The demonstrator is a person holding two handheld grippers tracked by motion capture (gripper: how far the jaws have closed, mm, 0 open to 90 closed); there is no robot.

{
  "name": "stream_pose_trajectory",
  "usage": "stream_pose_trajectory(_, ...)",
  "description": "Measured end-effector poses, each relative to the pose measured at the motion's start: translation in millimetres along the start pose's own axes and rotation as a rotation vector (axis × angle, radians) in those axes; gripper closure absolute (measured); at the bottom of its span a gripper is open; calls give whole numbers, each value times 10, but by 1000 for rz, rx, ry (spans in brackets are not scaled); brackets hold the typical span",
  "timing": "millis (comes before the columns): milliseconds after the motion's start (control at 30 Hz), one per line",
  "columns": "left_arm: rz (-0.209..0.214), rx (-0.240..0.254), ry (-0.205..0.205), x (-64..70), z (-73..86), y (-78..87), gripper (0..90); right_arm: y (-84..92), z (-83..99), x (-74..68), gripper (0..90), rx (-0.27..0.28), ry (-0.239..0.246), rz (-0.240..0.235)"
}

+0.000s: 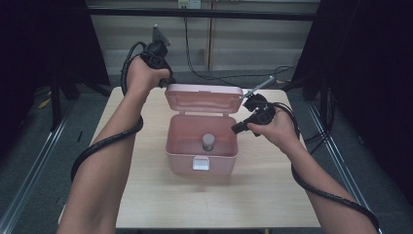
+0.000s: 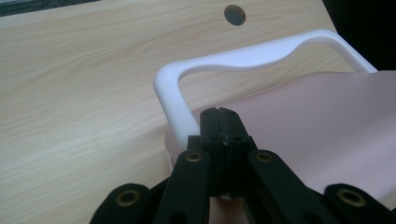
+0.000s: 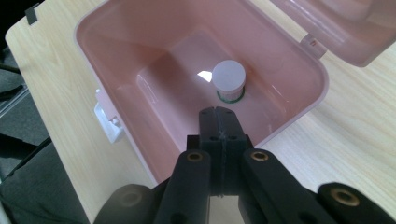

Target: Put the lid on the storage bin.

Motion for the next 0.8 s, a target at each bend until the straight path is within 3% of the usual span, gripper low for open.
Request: stream_pose_trajectory(800,0,-19,-17,-14,93,-72,884,88,-34,19,900,6,9,-1)
Point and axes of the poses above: each handheld gripper's, and its own axes: y roughly backward along the jaws, z roughly out of its underside, x roughly to its right, the point moved 6 cm from there along -y, roughly forward along the jaws, and after that the axes turned 2 degrees about -y, right-handed, at the moved point
